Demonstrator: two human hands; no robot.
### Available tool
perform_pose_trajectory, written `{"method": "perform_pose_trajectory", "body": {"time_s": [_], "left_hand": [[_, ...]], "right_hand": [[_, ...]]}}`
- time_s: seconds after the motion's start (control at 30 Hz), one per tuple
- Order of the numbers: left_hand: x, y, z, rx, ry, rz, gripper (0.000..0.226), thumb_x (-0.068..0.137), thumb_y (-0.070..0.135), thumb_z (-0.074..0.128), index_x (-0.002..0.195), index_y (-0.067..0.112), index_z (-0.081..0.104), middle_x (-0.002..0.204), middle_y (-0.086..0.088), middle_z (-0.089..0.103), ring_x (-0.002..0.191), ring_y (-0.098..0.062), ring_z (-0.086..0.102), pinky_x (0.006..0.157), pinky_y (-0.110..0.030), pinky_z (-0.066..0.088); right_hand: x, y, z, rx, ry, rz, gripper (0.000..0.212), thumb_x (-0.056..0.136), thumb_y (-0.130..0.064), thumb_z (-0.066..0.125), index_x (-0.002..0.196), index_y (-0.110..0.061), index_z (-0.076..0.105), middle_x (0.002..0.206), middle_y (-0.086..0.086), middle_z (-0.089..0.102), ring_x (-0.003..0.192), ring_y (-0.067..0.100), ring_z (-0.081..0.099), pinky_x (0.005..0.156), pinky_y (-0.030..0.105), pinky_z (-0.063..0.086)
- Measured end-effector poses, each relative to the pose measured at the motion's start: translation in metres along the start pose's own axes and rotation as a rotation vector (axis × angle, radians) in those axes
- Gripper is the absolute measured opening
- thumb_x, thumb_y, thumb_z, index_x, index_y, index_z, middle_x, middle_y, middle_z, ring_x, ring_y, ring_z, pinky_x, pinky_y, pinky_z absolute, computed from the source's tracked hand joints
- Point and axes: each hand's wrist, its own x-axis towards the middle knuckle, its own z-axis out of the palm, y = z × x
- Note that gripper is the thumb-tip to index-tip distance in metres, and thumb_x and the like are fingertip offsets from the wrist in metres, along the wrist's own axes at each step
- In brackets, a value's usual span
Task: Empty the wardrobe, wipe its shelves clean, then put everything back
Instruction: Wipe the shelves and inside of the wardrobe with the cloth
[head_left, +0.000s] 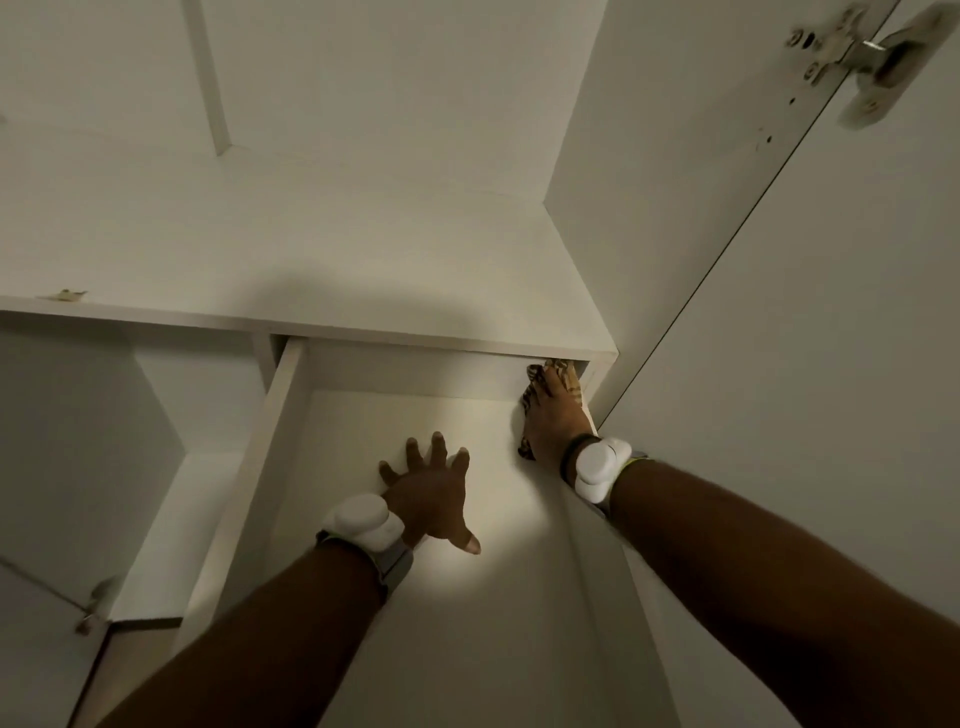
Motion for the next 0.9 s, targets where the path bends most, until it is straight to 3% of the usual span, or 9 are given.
{"method": "perform_pose_trajectory", "body": {"time_s": [0.17,0.27,0.37,0.5,0.53,0.63,0.7,0.8,0.9], "left_hand": [[-0.003,-0.001,0.003,-0.031,0.026,-0.001,0.139,0.063,0.068,0.082,0.160,0.022,-0.007,0.165,-0.013,-0.022,0.148,-0.050,-0.020,0.111,-0.079,0.002],[-0.013,0.001,0.001,-0.017,0.047,0.001,0.131,0.067,0.067,0.081,0.160,0.021,0.000,0.167,-0.013,-0.015,0.149,-0.050,-0.014,0.110,-0.079,0.007],[-0.024,0.004,0.005,0.029,-0.020,-0.016,0.142,0.060,0.068,0.085,0.160,0.023,-0.006,0.166,-0.012,-0.018,0.149,-0.050,-0.014,0.106,-0.083,0.011],[-0.033,0.002,0.020,0.102,-0.133,-0.053,0.161,0.048,0.069,0.089,0.156,0.028,-0.022,0.161,-0.009,-0.034,0.146,-0.051,-0.024,0.103,-0.086,0.008],[-0.034,0.003,0.026,0.128,-0.121,-0.043,0.160,0.050,0.069,0.089,0.156,0.027,-0.023,0.160,-0.011,-0.034,0.145,-0.053,-0.023,0.103,-0.085,0.010],[-0.045,0.001,0.036,0.185,-0.083,-0.031,0.158,0.053,0.071,0.086,0.156,0.023,-0.023,0.160,-0.018,-0.031,0.143,-0.060,-0.019,0.102,-0.083,0.015],[-0.057,-0.004,0.036,0.202,-0.141,-0.033,0.162,0.049,0.074,0.086,0.154,0.024,-0.028,0.160,-0.017,-0.034,0.142,-0.059,-0.023,0.101,-0.084,0.013],[-0.082,-0.001,0.032,0.304,-0.151,0.015,0.151,0.064,0.071,0.080,0.155,0.015,-0.027,0.160,-0.021,-0.031,0.145,-0.052,-0.024,0.110,-0.076,0.004],[-0.098,0.003,0.025,0.422,-0.160,0.069,0.144,0.073,0.073,0.072,0.153,0.005,-0.026,0.159,-0.029,-0.026,0.144,-0.052,-0.025,0.115,-0.070,-0.006]], "right_hand": [[-0.051,-0.017,-0.009,-0.063,-0.022,-0.054,0.072,0.104,-0.054,0.035,0.157,-0.005,0.027,0.165,0.019,0.017,0.152,0.045,-0.001,0.087,0.073,-0.033],[-0.101,-0.053,-0.007,-0.123,-0.182,-0.147,0.060,0.104,-0.043,0.044,0.151,-0.006,0.041,0.159,0.024,0.030,0.150,0.050,0.010,0.111,0.072,-0.014],[-0.128,-0.053,-0.004,-0.053,-0.190,-0.145,0.059,0.103,-0.043,0.046,0.148,-0.006,0.044,0.157,0.023,0.034,0.149,0.048,0.016,0.117,0.067,-0.007],[-0.128,-0.027,-0.003,0.172,-0.044,-0.102,0.074,0.101,-0.052,0.041,0.154,-0.001,0.031,0.161,0.019,0.028,0.153,0.040,0.007,0.100,0.059,-0.039],[-0.128,-0.023,-0.001,0.215,-0.047,-0.086,0.078,0.100,-0.054,0.041,0.155,-0.001,0.027,0.162,0.019,0.026,0.153,0.040,0.006,0.096,0.059,-0.041],[-0.153,-0.032,0.003,0.251,-0.105,-0.073,0.078,0.101,-0.056,0.040,0.157,-0.004,0.024,0.164,0.017,0.022,0.154,0.037,0.002,0.112,0.060,-0.028],[-0.189,-0.043,-0.005,0.211,-0.166,-0.111,0.070,0.102,-0.051,0.039,0.155,-0.005,0.032,0.162,0.017,0.027,0.153,0.040,0.005,0.116,0.065,-0.015],[-0.246,-0.047,-0.018,0.143,-0.326,-0.275,0.055,0.100,-0.046,0.045,0.140,-0.011,0.055,0.148,0.014,0.050,0.146,0.042,0.027,0.117,0.070,-0.006],[-0.264,-0.032,-0.039,0.178,-0.378,-0.390,0.039,0.095,-0.043,0.057,0.118,-0.015,0.070,0.121,0.008,0.067,0.124,0.035,0.054,0.117,0.066,0.015]]}}
